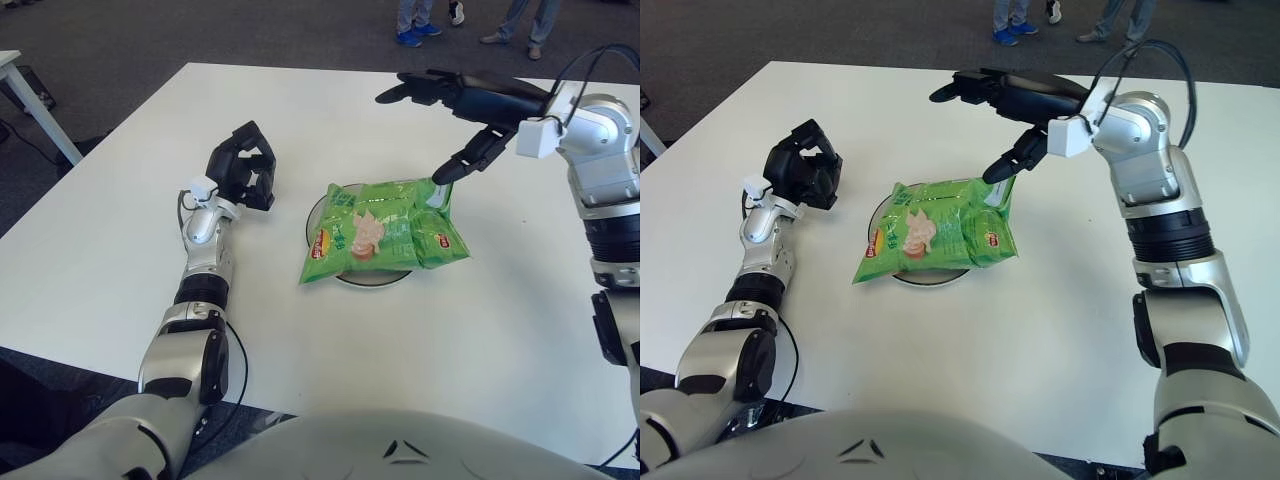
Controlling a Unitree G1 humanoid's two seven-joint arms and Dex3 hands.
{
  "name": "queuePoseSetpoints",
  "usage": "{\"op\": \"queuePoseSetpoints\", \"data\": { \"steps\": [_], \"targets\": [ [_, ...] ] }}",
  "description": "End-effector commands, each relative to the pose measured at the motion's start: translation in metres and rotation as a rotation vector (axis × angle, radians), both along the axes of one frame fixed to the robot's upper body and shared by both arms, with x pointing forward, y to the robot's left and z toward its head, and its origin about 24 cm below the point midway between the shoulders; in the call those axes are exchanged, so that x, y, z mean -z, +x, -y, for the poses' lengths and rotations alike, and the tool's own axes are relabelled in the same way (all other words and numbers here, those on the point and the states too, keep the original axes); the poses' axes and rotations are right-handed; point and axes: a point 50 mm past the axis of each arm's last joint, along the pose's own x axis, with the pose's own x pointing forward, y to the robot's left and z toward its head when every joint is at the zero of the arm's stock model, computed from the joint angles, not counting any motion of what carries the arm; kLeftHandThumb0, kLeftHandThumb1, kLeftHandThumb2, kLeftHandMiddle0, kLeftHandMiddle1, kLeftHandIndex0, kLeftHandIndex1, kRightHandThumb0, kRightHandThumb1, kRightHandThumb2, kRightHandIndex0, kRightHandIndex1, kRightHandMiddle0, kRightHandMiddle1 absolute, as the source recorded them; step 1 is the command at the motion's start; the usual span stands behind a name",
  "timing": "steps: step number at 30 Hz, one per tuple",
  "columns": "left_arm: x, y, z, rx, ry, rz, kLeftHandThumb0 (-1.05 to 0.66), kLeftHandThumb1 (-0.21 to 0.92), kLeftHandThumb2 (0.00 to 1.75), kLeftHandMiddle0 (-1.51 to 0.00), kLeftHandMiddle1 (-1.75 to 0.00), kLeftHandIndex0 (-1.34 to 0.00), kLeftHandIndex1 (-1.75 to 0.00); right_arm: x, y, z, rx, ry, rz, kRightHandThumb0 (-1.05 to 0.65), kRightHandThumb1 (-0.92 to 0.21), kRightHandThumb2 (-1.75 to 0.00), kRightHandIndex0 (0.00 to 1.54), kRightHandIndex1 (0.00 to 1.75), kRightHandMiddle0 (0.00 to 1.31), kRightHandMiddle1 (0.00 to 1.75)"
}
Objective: Put the snack into the plate.
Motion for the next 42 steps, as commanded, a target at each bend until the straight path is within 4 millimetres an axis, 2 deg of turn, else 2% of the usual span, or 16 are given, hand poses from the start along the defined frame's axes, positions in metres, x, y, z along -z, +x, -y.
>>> {"op": "queuePoseSetpoints", "data": {
  "steps": [1,4,7,14,17,24,29,30,33,36,39,42],
  "targets": [
    [0.05,-0.023,0.003,-0.022,-0.072,-0.179,-0.56,0.14,1.54,-1.36,-1.75,-0.76,-1.75,-0.009,0.003,0.007,0.03,-0.023,0.059,-1.05,-0.85,-0.32,0.07,0.41,0.0,0.52],
    [0.05,-0.023,0.002,-0.023,-0.069,-0.178,-0.56,0.14,1.54,-1.36,-1.75,-0.76,-1.75,-0.009,0.005,0.007,0.036,-0.037,0.082,-1.05,-0.89,-0.27,0.04,0.59,0.0,0.54],
    [0.05,-0.023,0.002,-0.028,-0.067,-0.175,-0.55,0.14,1.53,-1.36,-1.75,-0.76,-1.75,-0.009,0.009,0.015,0.074,-0.057,0.104,-1.05,-0.91,-0.25,0.02,0.69,0.0,0.57],
    [0.05,-0.023,0.0,-0.026,-0.065,-0.181,-0.55,0.15,1.52,-1.36,-1.75,-0.75,-1.75,-0.007,0.013,0.026,0.136,-0.052,0.127,-1.05,-0.92,-0.25,0.0,0.81,0.0,0.62],
    [0.05,-0.023,0.0,-0.024,-0.064,-0.181,-0.55,0.15,1.52,-1.36,-1.75,-0.75,-1.75,-0.006,0.015,0.03,0.168,-0.042,0.13,-1.05,-0.92,-0.25,0.0,0.83,0.0,0.65],
    [0.05,-0.023,-0.001,-0.024,-0.073,-0.179,-0.55,0.15,1.52,-1.35,-1.75,-0.75,-1.75,0.004,0.024,0.047,0.322,0.067,0.107,-1.04,-0.92,-0.26,0.0,0.74,0.0,0.74],
    [0.051,-0.023,-0.001,-0.025,-0.073,-0.18,-0.55,0.14,1.53,-1.36,-1.75,-0.76,-1.75,0.005,0.025,0.052,0.392,0.155,0.089,-0.94,-0.89,-0.26,0.0,0.7,0.0,0.79],
    [0.051,-0.023,-0.002,-0.026,-0.073,-0.181,-0.55,0.14,1.53,-1.36,-1.75,-0.76,-1.75,0.005,0.028,0.058,0.43,0.196,0.066,-0.93,-0.89,-0.26,0.0,0.7,0.0,0.8],
    [0.051,-0.023,-0.002,-0.029,-0.073,-0.183,-0.56,0.13,1.54,-1.36,-1.75,-0.77,-1.75,0.006,0.033,0.071,0.508,0.281,0.012,-0.86,-0.83,-0.4,0.01,0.68,0.0,0.8],
    [0.051,-0.023,-0.002,-0.028,-0.072,-0.186,-0.57,0.12,1.56,-1.36,-1.75,-0.78,-1.75,0.009,0.037,0.08,0.57,0.415,-0.079,-0.82,-0.82,-0.45,0.02,0.68,0.0,0.8],
    [0.052,-0.023,-0.003,-0.027,-0.072,-0.19,-0.57,0.11,1.57,-1.36,-1.75,-0.79,-1.75,0.012,0.038,0.082,0.588,0.544,-0.179,-0.7,-0.72,-0.65,0.06,0.74,0.0,0.86],
    [0.052,-0.022,-0.003,-0.029,-0.076,-0.196,-0.57,0.11,1.57,-1.36,-1.75,-0.79,-1.75,0.018,0.04,0.091,0.607,0.668,-0.285,-0.63,-0.67,-0.76,0.07,0.79,0.0,0.91]
  ]
}}
